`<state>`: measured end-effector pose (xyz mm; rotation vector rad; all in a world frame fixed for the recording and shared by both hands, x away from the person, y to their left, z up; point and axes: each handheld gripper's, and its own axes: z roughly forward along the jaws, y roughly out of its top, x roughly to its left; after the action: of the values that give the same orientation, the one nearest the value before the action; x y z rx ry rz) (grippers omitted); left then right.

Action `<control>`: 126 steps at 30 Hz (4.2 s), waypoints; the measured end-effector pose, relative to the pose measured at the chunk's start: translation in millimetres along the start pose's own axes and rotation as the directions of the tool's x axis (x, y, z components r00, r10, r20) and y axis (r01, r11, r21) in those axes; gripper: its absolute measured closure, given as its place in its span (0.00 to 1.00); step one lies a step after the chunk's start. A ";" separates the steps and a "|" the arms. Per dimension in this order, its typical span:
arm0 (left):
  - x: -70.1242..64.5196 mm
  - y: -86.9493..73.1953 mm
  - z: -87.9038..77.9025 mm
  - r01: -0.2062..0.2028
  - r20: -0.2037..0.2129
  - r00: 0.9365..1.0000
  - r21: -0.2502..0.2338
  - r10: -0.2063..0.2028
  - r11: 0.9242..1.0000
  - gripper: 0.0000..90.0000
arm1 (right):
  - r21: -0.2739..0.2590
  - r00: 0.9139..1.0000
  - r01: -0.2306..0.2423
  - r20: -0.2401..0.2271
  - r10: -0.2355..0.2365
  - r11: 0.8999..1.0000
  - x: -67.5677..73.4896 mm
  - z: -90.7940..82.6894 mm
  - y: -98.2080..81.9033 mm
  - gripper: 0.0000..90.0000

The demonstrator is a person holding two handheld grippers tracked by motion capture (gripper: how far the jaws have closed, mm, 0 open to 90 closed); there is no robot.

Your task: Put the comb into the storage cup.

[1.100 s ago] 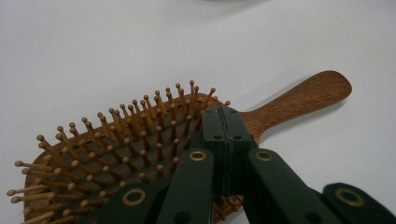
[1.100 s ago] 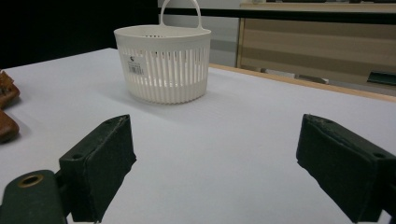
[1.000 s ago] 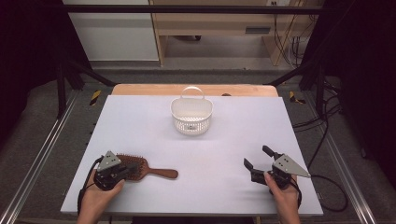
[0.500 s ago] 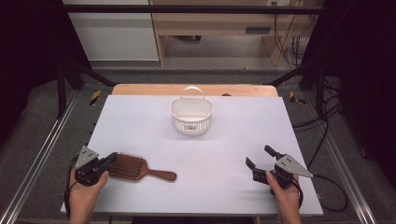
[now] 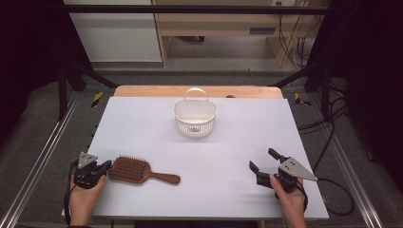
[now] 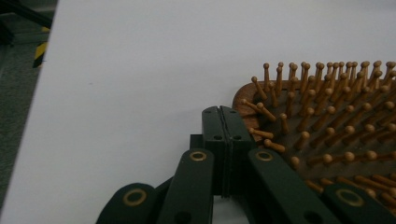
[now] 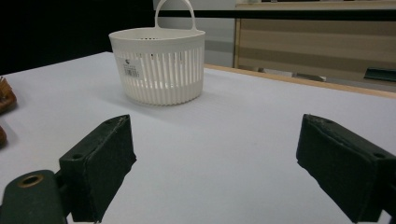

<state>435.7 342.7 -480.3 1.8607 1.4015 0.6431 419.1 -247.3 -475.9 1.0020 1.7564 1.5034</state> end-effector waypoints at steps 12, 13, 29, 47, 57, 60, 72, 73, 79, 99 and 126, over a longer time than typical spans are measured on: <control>-66.5 12.6 18.6 -0.123 0.116 0.986 0.028 0.119 0.992 1.00 | 0.097 0.998 -0.002 -0.065 0.008 0.995 18.1 7.6 8.0 0.09; -74.3 13.9 20.4 -0.137 0.128 0.983 0.029 0.132 0.990 1.00 | 0.115 0.997 0.006 -0.077 0.002 0.993 23.1 10.1 11.0 0.08; -152.3 18.8 32.7 -0.285 0.254 0.927 -0.004 0.277 0.958 1.00 | 0.245 0.980 0.111 -0.186 -0.066 0.963 63.6 32.9 28.5 0.11; -82.3 1.5 -20.8 -0.092 -0.001 0.995 -0.373 0.099 0.923 0.60 | 0.435 0.926 0.286 -0.353 -0.130 0.854 108.7 60.5 48.6 0.13; -66.7 -0.8 -18.9 -0.039 0.004 0.999 -0.411 0.044 0.911 0.05 | 0.526 0.886 0.378 -0.444 -0.133 0.762 129.2 70.8 42.6 0.13; -65.8 -1.3 -19.8 -0.041 0.014 0.999 -0.428 0.052 0.903 0.03 | 0.544 0.880 0.393 -0.456 -0.132 0.741 130.7 72.8 40.0 0.14; -66.1 -1.8 -19.4 -0.051 0.026 0.997 -0.425 0.068 0.904 0.03 | 0.611 0.848 0.463 -0.517 -0.120 0.642 149.3 81.7 30.2 0.42; -66.1 -2.0 -19.0 -0.051 0.028 0.997 -0.424 0.070 0.904 0.03 | 0.617 0.845 0.469 -0.521 -0.117 0.632 150.3 81.8 29.8 0.45; -66.9 -1.4 -17.8 -0.048 0.036 0.997 -0.421 0.070 0.906 0.04 | 0.626 0.837 0.490 -0.533 -0.126 0.607 153.4 81.7 29.2 0.56; -71.5 -1.0 -18.2 -0.064 0.044 0.995 -0.420 0.091 0.905 0.04 | 0.684 0.826 0.534 -0.546 -0.136 0.496 161.5 90.3 33.9 0.79; -113.7 38.2 -28.8 0.088 0.381 0.917 -0.473 0.114 0.876 0.02 | 0.419 0.879 0.407 -0.420 -0.224 0.812 127.7 98.2 47.1 0.81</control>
<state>404.7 234.7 -429.5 1.4881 0.8609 0.5205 441.3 -84.2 -442.8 0.6236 2.5174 1.0729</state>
